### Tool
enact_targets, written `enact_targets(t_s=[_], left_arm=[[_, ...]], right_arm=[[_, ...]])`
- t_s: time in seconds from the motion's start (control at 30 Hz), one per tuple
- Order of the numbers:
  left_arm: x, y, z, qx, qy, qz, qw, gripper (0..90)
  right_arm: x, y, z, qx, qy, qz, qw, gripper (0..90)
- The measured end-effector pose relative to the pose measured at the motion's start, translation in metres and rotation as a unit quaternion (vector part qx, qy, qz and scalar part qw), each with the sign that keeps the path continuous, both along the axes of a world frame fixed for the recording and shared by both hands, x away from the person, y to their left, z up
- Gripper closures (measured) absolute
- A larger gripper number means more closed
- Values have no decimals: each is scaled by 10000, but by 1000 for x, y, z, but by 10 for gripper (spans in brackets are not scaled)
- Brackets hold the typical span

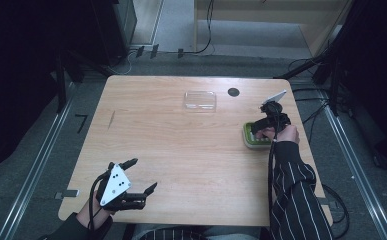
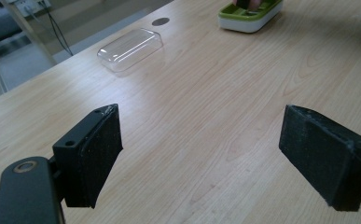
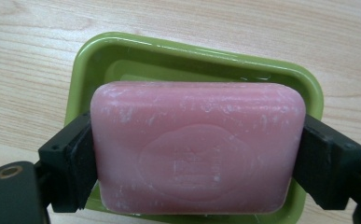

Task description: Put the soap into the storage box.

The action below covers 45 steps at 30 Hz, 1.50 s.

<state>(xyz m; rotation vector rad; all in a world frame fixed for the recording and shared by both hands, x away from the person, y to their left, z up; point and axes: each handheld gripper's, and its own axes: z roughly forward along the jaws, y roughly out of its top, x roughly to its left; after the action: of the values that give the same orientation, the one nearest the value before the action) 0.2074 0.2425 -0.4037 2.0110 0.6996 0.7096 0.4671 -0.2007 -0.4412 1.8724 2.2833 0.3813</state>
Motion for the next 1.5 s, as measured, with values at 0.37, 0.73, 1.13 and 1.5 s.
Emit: enact_targets(t_s=[0.37,0.73,1.13,1.5], left_arm=[[0,0,0,2,1,2,10000,140],[0,0,0,3,1,-2,10000,140],[0,0,0,-9,-1,5,10000,140],[0,0,0,6,-1,-3,10000,140]], right_arm=[[3,3,-6,-45,65,-102,9999,136],[5,2,-12,-18,165,-222,9996,136],[6,3,-16,-8,231,-259,9994,135],[6,3,-18,11,281,-278,9992,135]])
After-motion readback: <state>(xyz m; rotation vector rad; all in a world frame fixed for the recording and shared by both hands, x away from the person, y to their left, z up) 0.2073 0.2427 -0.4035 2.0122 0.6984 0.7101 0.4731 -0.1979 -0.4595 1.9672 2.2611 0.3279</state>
